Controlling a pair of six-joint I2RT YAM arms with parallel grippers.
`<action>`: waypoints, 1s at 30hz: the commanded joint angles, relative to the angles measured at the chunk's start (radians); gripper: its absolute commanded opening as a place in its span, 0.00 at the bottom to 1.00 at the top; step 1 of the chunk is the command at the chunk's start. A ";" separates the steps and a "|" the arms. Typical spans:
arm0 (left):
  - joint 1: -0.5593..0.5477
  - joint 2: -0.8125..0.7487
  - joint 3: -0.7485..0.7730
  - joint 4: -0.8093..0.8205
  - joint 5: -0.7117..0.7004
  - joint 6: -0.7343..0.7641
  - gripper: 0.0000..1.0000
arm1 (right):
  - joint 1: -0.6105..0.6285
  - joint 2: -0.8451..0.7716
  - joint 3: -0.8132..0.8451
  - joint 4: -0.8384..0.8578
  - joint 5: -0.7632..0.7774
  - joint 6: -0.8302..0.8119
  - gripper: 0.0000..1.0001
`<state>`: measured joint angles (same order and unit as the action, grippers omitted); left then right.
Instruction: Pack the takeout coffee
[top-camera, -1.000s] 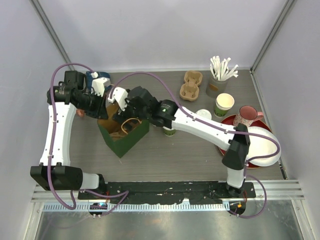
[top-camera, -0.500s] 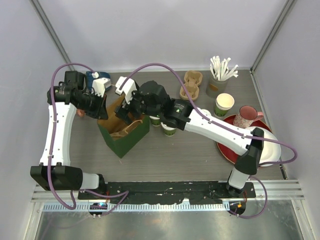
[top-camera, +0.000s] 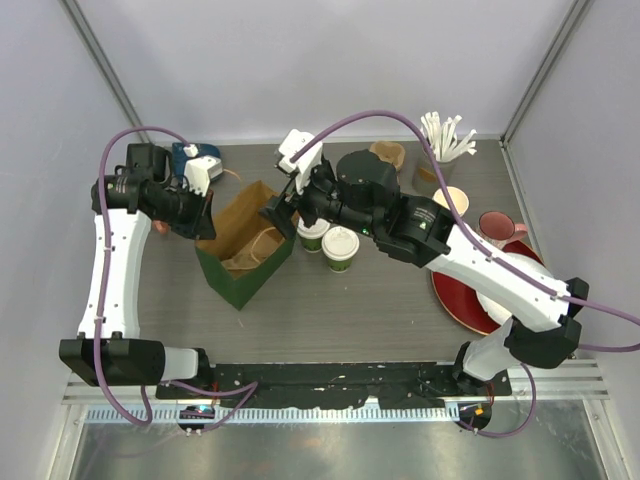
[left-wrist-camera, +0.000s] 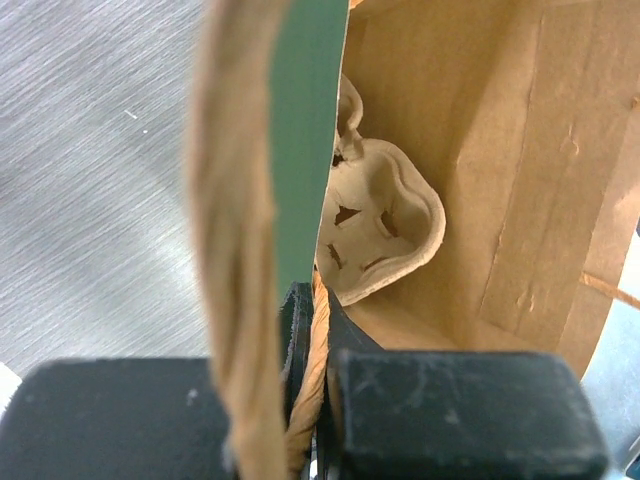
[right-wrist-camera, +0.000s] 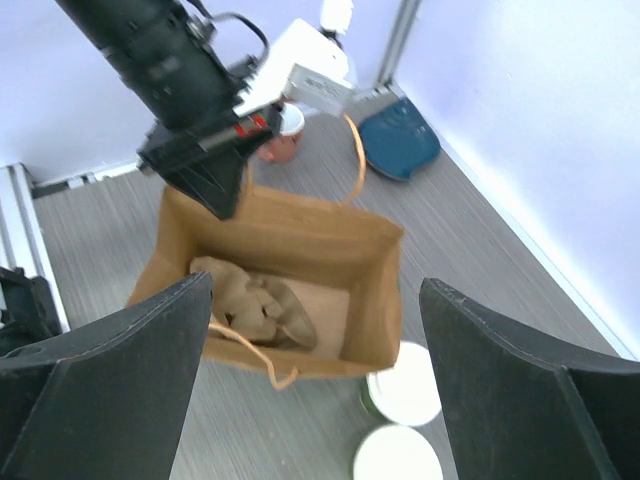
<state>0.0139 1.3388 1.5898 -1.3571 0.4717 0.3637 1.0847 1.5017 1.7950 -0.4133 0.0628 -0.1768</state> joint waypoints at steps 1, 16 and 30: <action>-0.005 -0.035 0.009 -0.157 0.028 0.026 0.00 | 0.003 -0.058 0.003 -0.108 0.104 -0.003 0.90; -0.005 -0.069 0.025 -0.250 0.064 0.075 0.00 | 0.003 -0.069 -0.005 -0.199 0.048 -0.029 0.90; -0.005 -0.162 0.002 -0.208 0.041 0.077 0.00 | 0.006 0.034 0.018 -0.174 -0.029 0.019 0.84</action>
<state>0.0132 1.2606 1.5879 -1.3586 0.5068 0.4309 1.0855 1.5040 1.7851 -0.6247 0.0570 -0.1967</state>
